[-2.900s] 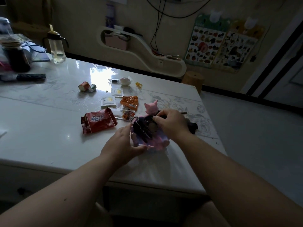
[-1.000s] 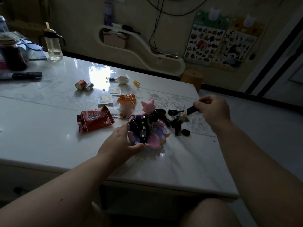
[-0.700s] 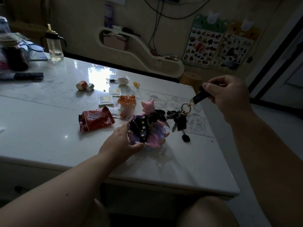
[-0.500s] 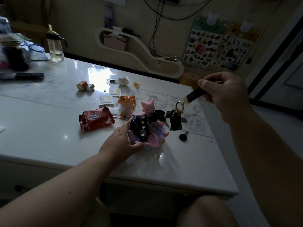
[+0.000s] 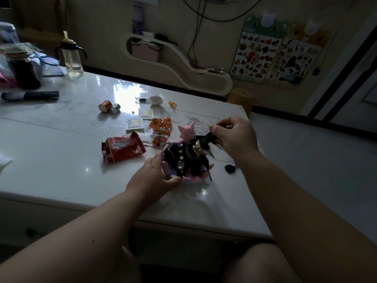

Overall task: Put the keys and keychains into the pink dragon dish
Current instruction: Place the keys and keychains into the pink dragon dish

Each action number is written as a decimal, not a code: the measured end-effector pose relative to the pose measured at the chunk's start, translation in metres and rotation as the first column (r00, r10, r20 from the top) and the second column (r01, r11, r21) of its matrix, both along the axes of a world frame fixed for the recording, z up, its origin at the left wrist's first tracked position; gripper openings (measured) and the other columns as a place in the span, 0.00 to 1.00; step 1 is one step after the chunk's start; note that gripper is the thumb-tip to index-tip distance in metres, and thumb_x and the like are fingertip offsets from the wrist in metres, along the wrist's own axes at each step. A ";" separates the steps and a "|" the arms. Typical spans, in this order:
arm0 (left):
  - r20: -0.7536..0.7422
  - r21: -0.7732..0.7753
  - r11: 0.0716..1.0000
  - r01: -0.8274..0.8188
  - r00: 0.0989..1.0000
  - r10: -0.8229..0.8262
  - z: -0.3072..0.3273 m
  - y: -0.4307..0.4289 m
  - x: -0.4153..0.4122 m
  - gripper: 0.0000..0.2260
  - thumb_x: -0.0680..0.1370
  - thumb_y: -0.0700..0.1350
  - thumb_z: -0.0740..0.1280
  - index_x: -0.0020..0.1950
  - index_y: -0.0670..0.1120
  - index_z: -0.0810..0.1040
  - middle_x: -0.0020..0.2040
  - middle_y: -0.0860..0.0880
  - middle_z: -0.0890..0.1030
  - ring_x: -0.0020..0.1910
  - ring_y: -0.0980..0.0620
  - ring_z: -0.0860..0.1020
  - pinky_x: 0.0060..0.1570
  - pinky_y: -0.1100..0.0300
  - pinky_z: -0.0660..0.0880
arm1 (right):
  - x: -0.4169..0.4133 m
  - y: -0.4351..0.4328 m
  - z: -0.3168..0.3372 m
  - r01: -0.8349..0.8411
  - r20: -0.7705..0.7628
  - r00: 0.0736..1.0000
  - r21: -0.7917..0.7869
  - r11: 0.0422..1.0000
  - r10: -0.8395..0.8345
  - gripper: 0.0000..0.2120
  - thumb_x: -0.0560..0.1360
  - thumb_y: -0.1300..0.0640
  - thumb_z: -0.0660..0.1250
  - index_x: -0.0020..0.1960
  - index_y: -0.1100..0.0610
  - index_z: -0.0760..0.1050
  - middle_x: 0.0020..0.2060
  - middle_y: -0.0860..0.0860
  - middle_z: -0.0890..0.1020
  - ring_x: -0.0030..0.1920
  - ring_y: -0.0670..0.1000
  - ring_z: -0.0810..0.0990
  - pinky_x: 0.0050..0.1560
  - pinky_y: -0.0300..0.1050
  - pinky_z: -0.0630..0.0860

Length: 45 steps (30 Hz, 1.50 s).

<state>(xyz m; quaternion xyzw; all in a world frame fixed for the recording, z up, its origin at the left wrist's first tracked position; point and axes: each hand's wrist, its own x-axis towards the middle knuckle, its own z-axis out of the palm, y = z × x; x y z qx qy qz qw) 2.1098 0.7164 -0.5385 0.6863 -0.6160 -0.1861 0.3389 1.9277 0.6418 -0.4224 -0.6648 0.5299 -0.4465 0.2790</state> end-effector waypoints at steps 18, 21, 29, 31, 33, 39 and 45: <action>-0.012 0.002 1.000 0.007 1.000 -0.007 0.000 -0.002 0.000 0.34 0.66 0.61 0.71 0.67 0.54 0.63 0.60 0.46 0.74 0.52 0.49 0.73 0.46 0.56 0.70 | 0.023 0.004 -0.001 -0.197 0.360 0.925 0.196 0.961 0.117 0.06 0.71 0.60 0.71 0.43 0.56 0.74 0.41 0.54 0.80 0.36 0.47 0.82 0.34 0.40 0.81; -0.010 0.000 1.000 0.002 1.000 -0.002 0.001 -0.001 0.000 0.34 0.66 0.60 0.70 0.67 0.53 0.62 0.60 0.45 0.74 0.53 0.48 0.74 0.47 0.55 0.70 | 0.012 -0.002 -0.019 -0.122 0.306 0.951 0.251 0.960 0.041 0.06 0.71 0.61 0.72 0.41 0.55 0.74 0.41 0.55 0.80 0.40 0.51 0.82 0.40 0.43 0.82; -0.010 0.000 1.000 0.001 1.000 -0.001 0.001 -0.001 0.000 0.33 0.66 0.61 0.70 0.67 0.53 0.63 0.60 0.46 0.74 0.54 0.48 0.73 0.48 0.55 0.71 | -0.002 -0.002 -0.065 -0.034 -0.106 0.992 0.252 0.967 0.062 0.08 0.67 0.57 0.74 0.43 0.52 0.77 0.41 0.51 0.83 0.39 0.48 0.81 0.40 0.43 0.78; -0.007 0.004 1.000 0.000 1.000 0.000 0.001 -0.001 0.000 0.33 0.66 0.61 0.70 0.67 0.53 0.63 0.60 0.46 0.74 0.54 0.48 0.73 0.48 0.54 0.71 | -0.001 0.000 -0.067 -0.036 -0.223 0.971 0.223 0.974 0.087 0.08 0.67 0.53 0.74 0.44 0.50 0.78 0.38 0.44 0.81 0.38 0.42 0.79 0.37 0.38 0.73; -0.011 0.008 1.000 0.001 1.000 -0.001 0.000 -0.001 0.001 0.33 0.66 0.61 0.70 0.67 0.53 0.63 0.61 0.46 0.74 0.54 0.48 0.73 0.48 0.54 0.71 | -0.002 0.000 -0.066 -0.056 -0.301 0.947 0.200 0.978 0.116 0.09 0.67 0.51 0.73 0.46 0.51 0.80 0.38 0.43 0.81 0.39 0.41 0.78 0.35 0.34 0.69; -0.001 0.007 1.000 -0.001 1.000 0.001 0.000 -0.001 0.001 0.34 0.65 0.62 0.70 0.67 0.53 0.63 0.61 0.45 0.74 0.55 0.47 0.73 0.48 0.54 0.71 | -0.028 -0.015 -0.054 0.083 -0.234 0.970 0.063 0.995 -0.066 0.11 0.75 0.51 0.66 0.54 0.54 0.80 0.48 0.51 0.84 0.46 0.50 0.80 0.44 0.41 0.72; 0.004 0.005 1.000 0.002 1.000 -0.002 -0.002 -0.003 0.003 0.35 0.65 0.63 0.69 0.68 0.54 0.62 0.61 0.45 0.74 0.54 0.47 0.74 0.48 0.54 0.71 | -0.069 -0.044 -0.063 0.071 -0.697 0.707 0.239 0.968 0.120 0.22 0.74 0.67 0.59 0.65 0.52 0.73 0.65 0.54 0.75 0.63 0.56 0.73 0.58 0.43 0.68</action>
